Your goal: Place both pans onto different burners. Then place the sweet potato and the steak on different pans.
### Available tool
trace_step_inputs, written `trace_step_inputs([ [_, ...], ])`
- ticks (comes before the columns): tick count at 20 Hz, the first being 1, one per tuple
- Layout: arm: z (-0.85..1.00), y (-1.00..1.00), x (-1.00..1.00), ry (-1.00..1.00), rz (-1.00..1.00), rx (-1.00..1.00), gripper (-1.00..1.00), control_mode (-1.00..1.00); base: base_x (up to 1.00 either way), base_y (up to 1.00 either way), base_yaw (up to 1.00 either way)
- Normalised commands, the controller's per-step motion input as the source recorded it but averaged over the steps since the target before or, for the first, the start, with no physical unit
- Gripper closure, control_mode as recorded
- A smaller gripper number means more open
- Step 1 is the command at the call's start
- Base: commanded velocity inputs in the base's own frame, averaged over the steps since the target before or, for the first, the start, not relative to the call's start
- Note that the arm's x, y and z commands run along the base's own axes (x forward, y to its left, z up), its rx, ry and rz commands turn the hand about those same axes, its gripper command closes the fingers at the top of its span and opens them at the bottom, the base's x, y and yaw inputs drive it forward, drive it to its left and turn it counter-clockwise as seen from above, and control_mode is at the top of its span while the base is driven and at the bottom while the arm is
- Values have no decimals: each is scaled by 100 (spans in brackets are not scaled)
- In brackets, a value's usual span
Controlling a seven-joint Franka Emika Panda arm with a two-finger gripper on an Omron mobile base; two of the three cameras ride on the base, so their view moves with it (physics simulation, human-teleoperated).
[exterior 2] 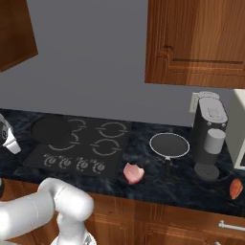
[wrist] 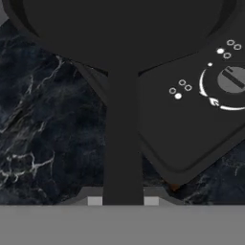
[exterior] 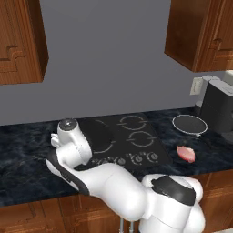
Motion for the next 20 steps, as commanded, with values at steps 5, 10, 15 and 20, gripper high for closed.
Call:
trace_step_inputs([
  [5,0,-39,-21,0,0,-6,100,-100,0,0,0],
  [10,-3,-34,-24,0,0,-2,100,-100,0,0,0],
  [15,-21,-23,-25,0,0,0,100,-100,0,0,0],
  [20,-23,-13,-9,2,0,0,100,-100,0,0,0],
])
